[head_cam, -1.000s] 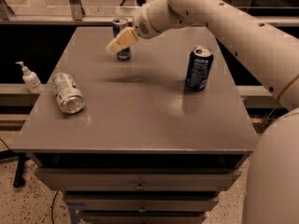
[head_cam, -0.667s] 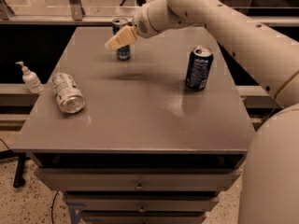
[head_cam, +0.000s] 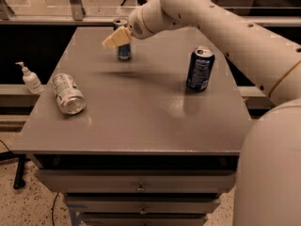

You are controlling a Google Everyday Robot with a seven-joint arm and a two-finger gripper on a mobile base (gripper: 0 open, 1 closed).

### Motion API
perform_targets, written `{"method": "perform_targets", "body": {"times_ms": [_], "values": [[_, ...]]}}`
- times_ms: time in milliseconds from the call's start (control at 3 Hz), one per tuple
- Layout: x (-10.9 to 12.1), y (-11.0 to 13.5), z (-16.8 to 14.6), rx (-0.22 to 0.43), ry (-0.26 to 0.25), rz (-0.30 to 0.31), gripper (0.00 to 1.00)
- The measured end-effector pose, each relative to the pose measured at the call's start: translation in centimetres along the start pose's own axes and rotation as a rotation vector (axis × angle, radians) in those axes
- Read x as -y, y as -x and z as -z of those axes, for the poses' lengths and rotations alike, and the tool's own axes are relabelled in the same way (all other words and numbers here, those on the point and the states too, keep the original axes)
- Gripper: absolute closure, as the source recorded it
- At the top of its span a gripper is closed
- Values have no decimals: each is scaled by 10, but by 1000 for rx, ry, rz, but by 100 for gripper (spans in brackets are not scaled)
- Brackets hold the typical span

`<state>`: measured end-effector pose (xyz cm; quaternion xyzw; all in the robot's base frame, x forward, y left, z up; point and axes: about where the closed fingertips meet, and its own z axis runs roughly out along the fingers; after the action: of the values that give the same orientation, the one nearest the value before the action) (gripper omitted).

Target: Pick redbull can

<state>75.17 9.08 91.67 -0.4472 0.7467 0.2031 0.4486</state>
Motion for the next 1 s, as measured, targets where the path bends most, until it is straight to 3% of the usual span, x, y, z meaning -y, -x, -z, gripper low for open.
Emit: {"method": "perform_targets", "body": {"times_ms": [1000], "values": [[15,-5,30,-5,-57,21,93]]}}
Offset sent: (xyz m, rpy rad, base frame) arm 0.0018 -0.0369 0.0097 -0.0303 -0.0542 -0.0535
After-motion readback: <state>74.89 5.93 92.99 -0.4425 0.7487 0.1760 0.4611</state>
